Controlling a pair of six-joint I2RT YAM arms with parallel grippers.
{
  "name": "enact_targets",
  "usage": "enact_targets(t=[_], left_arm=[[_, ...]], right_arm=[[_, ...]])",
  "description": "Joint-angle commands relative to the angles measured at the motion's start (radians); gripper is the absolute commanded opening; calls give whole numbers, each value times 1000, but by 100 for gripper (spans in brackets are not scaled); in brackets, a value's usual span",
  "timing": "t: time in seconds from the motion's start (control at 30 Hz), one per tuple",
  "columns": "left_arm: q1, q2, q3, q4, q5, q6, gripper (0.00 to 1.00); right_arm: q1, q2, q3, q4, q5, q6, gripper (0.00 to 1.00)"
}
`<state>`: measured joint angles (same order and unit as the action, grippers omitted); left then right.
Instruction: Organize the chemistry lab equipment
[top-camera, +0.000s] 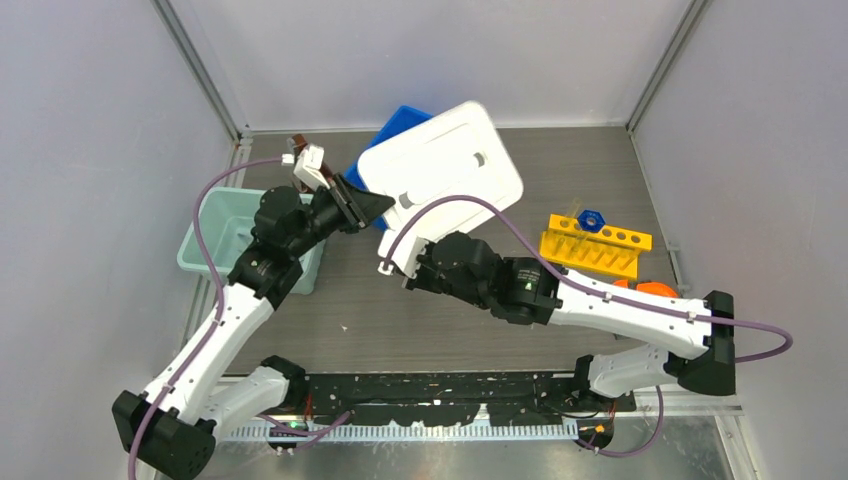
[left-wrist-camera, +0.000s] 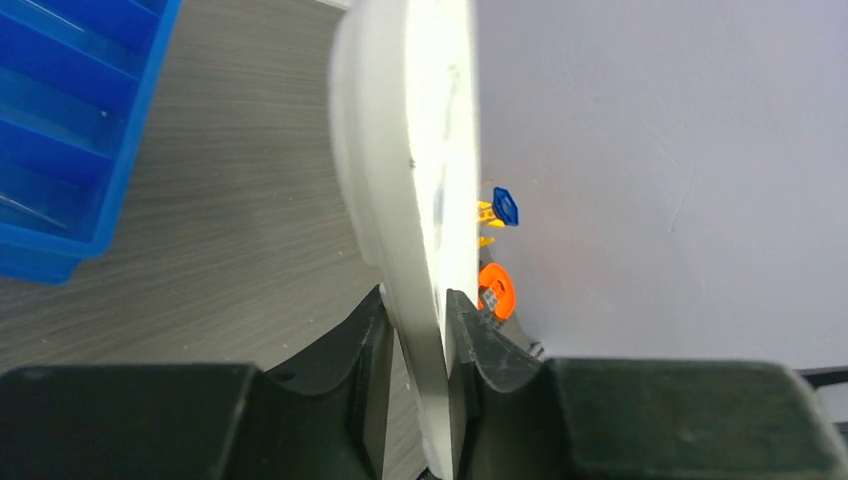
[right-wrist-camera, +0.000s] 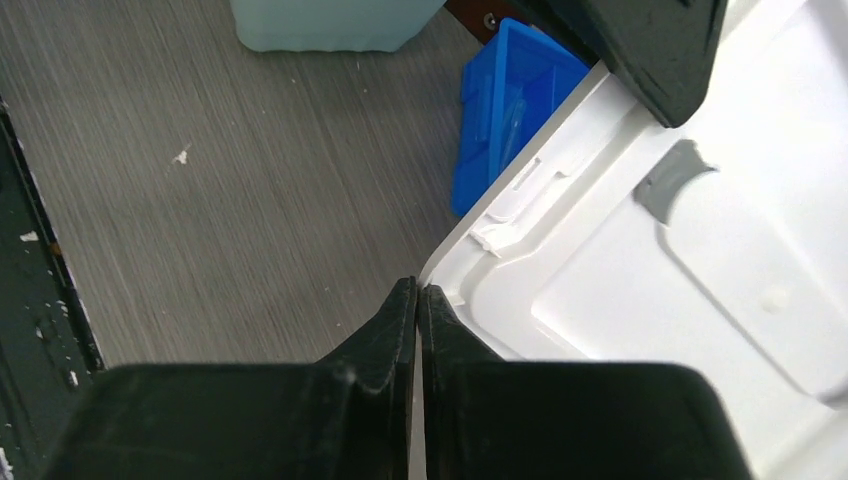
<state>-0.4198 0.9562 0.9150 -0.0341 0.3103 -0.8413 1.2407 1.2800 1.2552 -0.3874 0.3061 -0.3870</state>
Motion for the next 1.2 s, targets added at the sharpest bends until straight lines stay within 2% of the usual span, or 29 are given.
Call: enact_targets(t=[0.0, 0.07, 0.1, 0.13, 0.17, 0.2, 0.3, 0.37, 0.4, 0.57, 0.77, 1.0, 1.07, 1.1, 1.13, 1.17], left_arm=[[-4, -42, -11, 24, -11, 5, 19], [-4, -51, -11, -8, -22, 4, 14], [-4, -57, -9, -22, -26, 4, 12], [-4, -62, -6, -35, -32, 4, 11], [-4, -66, -1, -51, -35, 2, 11], [-4, -70, 2, -63, -41, 1, 10], [-4, -80, 18, -105, -53, -2, 9], [-4, -81, 33, -131, -57, -3, 9], [-4, -82, 37, -143, -57, -7, 9], [-4, -92, 39, -158, -40, -66, 8], [-4, -104, 31, -150, -6, -129, 8], [-4, -127, 11, -159, 18, -175, 6], [-4, -137, 3, -174, 15, -172, 6], [-4, -142, 1, -184, 11, -167, 6], [-4, -147, -1, -195, 6, -160, 7], [-4, -150, -2, -205, 1, -149, 9]], right_arm=[[5, -12, -23, 128, 65, -87, 10], [4, -23, -60, 147, 89, -122, 20], [4, -36, -74, 163, 102, -134, 31], [4, -44, -104, 169, 105, -166, 36], [5, -64, -121, 183, 108, -204, 48], [4, -75, -159, 191, 106, -223, 53], [5, -159, -251, 241, 74, -345, 79], [5, -215, -321, 270, 53, -421, 89], [5, -244, -362, 282, 51, -447, 91], [5, -286, -475, 411, 111, -607, 93], [5, -239, -528, 508, 157, -683, 93], [6, -101, -595, 909, 282, -853, 91], [6, -64, -592, 994, 312, -877, 85], [5, -45, -586, 1026, 320, -880, 68], [5, -38, -582, 1038, 321, -878, 57], [4, -26, -578, 1054, 317, -874, 40]])
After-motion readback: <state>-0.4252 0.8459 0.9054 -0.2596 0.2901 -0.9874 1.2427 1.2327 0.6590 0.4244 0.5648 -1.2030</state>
